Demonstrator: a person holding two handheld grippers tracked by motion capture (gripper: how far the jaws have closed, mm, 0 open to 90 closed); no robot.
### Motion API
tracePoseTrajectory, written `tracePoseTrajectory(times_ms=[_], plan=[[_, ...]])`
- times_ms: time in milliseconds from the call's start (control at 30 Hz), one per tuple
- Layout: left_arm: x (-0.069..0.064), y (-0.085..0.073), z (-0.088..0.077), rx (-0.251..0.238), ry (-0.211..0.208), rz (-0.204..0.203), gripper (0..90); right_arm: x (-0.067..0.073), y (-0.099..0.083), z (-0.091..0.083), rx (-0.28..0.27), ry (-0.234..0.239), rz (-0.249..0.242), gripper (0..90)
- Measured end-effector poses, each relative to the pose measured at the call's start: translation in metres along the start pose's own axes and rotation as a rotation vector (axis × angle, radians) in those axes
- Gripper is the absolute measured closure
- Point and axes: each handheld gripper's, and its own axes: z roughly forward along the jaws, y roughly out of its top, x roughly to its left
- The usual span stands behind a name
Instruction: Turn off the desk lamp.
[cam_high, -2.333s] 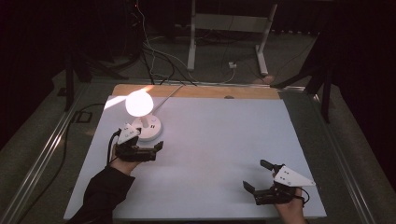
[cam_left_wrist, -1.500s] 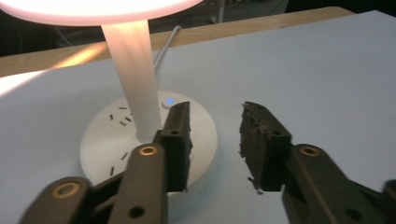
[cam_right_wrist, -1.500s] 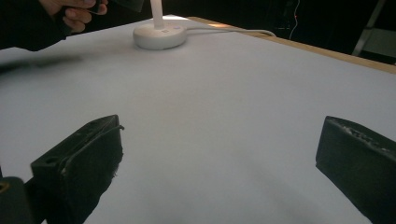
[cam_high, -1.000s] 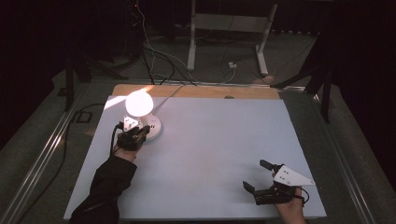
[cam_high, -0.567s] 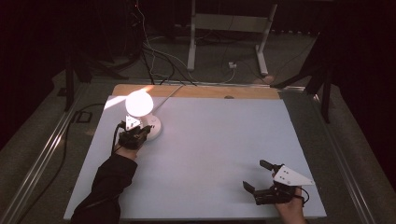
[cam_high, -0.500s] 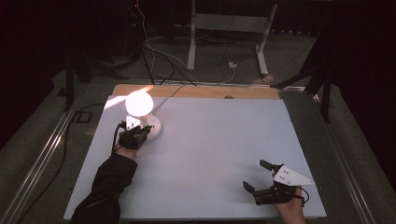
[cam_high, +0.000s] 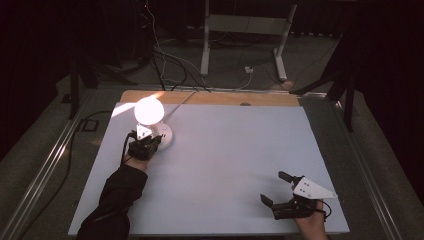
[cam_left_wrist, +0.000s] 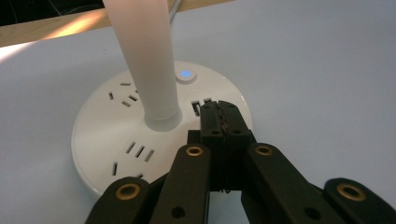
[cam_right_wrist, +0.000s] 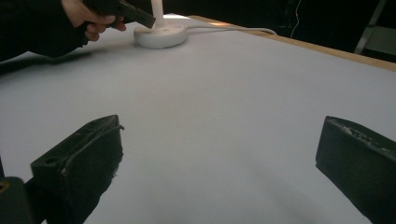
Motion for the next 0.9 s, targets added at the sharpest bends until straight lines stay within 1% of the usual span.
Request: tracePoseTrajectory(times_ms=[33,133,167,533,567,633,767,800,900], plan=[[0.0004,-0.0005,0.0004,0.000,-0.001,-0.006,90.0,0.0000,0.0000,0.0001,-0.001,0.001,0.000,0.0],[0.0013,-0.0013,0.0011,0.005,0.000,-0.005,90.0,0.0003,0.0001,0.0001,0.001,0.001,0.000,0.0],[0.0022,-0.0017,0.0012,0.003,-0.007,-0.011,90.0,0.0003,0.0001,0.0001,0.000,0.002,0.001,0.0],[0.0028,-0.0023,0.0042,0.010,-0.007,-0.010,90.0,-0.0002,0.0000,0.0002,0.001,0.001,0.003,0.0],[0.0029,-0.0022,0.0047,0.009,-0.017,-0.013,90.0,-0.0002,-0.0001,0.0002,0.002,0.000,0.003,0.0],[0.0022,-0.0016,0.0053,0.009,-0.024,-0.010,90.0,0.0000,-0.0001,0.0002,0.002,0.001,0.003,0.0],[0.0000,-0.0005,0.0057,0.021,-0.009,0.017,90.0,0.0001,-0.0002,0.0004,0.004,0.001,0.002,0.0],[0.0003,-0.0007,0.0057,0.020,-0.007,0.008,90.0,0.0002,-0.0002,0.0005,0.005,0.000,0.002,0.0],[-0.0003,-0.0002,0.0054,0.026,-0.007,0.018,90.0,0.0002,-0.0003,0.0008,0.006,0.000,0.000,0.0]])
